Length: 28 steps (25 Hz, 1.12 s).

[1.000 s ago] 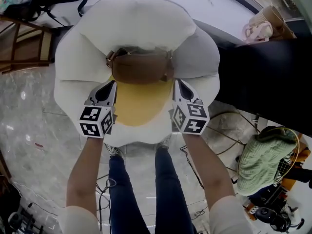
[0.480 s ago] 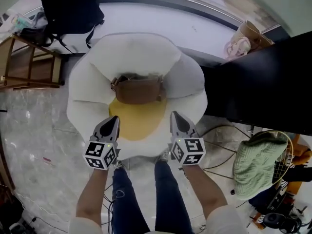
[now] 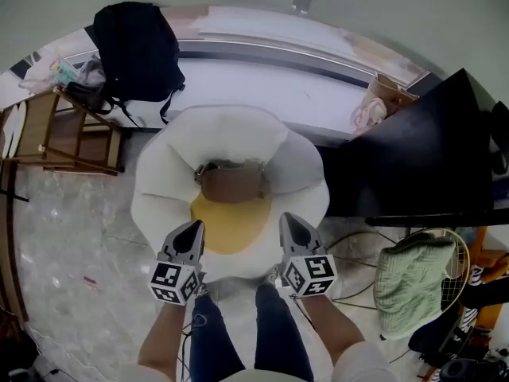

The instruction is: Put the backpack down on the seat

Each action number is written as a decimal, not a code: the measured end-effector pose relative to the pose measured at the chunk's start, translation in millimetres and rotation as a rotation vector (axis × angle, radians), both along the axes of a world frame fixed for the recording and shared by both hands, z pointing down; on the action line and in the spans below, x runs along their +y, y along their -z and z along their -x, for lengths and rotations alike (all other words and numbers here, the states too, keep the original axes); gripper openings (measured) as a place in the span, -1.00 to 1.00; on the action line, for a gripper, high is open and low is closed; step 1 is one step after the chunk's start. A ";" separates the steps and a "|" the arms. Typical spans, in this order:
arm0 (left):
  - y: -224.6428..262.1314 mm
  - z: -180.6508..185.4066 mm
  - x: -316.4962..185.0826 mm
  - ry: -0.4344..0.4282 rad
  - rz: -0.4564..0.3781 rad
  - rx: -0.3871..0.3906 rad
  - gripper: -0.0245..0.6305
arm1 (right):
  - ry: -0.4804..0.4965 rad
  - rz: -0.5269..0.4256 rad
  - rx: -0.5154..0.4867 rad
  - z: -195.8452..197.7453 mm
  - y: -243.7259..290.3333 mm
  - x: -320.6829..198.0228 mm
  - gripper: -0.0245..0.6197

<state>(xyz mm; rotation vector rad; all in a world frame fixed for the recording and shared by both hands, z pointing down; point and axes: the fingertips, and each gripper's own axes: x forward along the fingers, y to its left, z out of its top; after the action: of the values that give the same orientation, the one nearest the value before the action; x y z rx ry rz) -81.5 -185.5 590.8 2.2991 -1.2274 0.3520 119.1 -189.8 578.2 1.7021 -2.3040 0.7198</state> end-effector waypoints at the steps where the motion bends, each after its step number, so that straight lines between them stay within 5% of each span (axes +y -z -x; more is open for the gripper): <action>1: 10.4 -0.3 0.9 -0.001 -0.012 -0.003 -0.82 | 0.002 -0.010 -0.005 2.2 10.3 1.6 -0.83; 15: 118.8 -0.2 32.5 0.016 -0.084 -0.020 -0.82 | 0.004 -0.062 -0.050 14.1 120.7 33.0 -0.83; 28: 191.6 -2.4 58.1 -0.006 -0.130 0.015 -0.82 | 0.084 -0.178 0.063 33.4 204.6 57.1 -0.83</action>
<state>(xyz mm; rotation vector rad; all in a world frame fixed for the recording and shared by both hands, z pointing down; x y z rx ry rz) -79.1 -127.4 399.2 2.4110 -1.2697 0.2629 85.7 -132.7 373.6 1.6600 -2.4426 0.4509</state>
